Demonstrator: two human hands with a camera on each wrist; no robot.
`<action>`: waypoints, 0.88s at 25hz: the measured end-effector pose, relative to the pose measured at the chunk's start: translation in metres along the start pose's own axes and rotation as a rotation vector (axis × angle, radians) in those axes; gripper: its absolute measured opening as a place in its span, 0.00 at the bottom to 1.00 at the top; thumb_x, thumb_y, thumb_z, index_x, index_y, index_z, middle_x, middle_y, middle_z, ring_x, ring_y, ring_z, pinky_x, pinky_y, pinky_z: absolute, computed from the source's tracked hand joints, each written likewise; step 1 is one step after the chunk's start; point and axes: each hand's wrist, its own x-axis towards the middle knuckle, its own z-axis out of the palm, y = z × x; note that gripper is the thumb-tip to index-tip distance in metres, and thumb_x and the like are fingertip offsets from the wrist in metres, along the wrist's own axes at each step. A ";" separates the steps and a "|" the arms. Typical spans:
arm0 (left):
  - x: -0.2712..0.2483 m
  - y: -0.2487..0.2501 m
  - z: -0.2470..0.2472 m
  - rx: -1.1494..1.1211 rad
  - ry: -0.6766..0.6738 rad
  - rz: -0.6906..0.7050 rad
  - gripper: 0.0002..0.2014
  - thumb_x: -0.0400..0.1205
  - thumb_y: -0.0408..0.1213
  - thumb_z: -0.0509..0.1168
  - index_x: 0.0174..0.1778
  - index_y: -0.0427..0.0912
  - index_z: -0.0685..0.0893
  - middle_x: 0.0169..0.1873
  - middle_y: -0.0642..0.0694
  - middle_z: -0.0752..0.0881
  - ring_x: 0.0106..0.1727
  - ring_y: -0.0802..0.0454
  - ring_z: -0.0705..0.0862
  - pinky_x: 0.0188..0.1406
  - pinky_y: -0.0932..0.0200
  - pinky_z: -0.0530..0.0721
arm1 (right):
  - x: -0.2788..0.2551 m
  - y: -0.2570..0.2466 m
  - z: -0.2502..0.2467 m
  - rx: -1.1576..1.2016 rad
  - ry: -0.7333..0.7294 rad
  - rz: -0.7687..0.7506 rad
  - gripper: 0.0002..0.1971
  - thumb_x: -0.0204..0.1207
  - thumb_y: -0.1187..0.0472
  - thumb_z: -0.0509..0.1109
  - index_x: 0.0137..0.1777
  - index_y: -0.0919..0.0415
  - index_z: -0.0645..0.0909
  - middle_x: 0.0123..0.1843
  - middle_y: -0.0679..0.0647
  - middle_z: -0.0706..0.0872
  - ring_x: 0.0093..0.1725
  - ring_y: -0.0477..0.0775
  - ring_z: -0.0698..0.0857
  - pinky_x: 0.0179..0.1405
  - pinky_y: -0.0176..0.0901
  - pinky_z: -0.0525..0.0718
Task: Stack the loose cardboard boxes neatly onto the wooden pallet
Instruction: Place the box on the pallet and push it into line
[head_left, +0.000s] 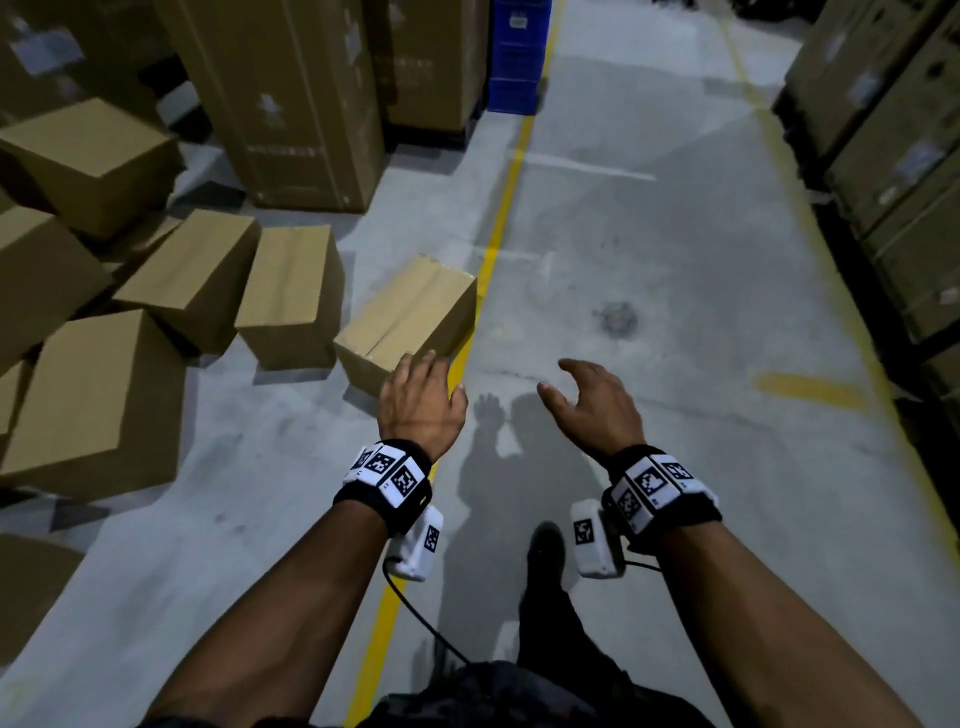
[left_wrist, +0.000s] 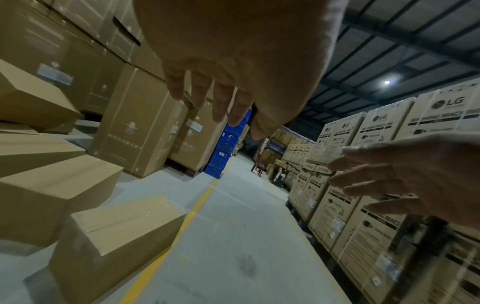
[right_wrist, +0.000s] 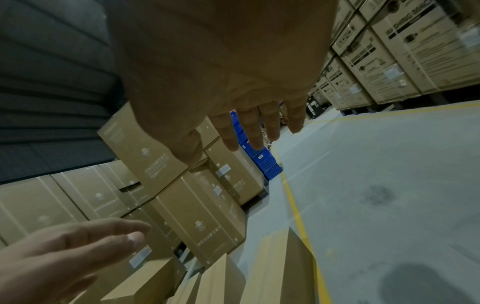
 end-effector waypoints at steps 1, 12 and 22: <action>0.027 0.010 0.005 -0.006 -0.002 -0.008 0.25 0.87 0.49 0.56 0.79 0.43 0.72 0.83 0.46 0.68 0.85 0.44 0.59 0.80 0.46 0.61 | 0.029 0.009 -0.002 0.005 -0.007 -0.004 0.29 0.84 0.41 0.64 0.81 0.55 0.73 0.81 0.56 0.75 0.80 0.60 0.71 0.76 0.55 0.71; 0.286 0.107 -0.005 0.020 0.033 -0.163 0.25 0.86 0.49 0.57 0.79 0.44 0.72 0.82 0.46 0.69 0.84 0.43 0.60 0.78 0.45 0.62 | 0.325 0.040 -0.089 0.026 -0.094 -0.121 0.28 0.84 0.42 0.65 0.80 0.54 0.73 0.81 0.56 0.75 0.80 0.61 0.71 0.74 0.55 0.72; 0.542 0.107 0.041 -0.091 0.052 -0.199 0.25 0.87 0.48 0.58 0.80 0.44 0.72 0.82 0.46 0.69 0.85 0.44 0.59 0.80 0.49 0.58 | 0.584 0.038 -0.085 -0.065 -0.125 -0.161 0.28 0.85 0.42 0.64 0.81 0.55 0.73 0.81 0.55 0.74 0.80 0.60 0.70 0.75 0.52 0.71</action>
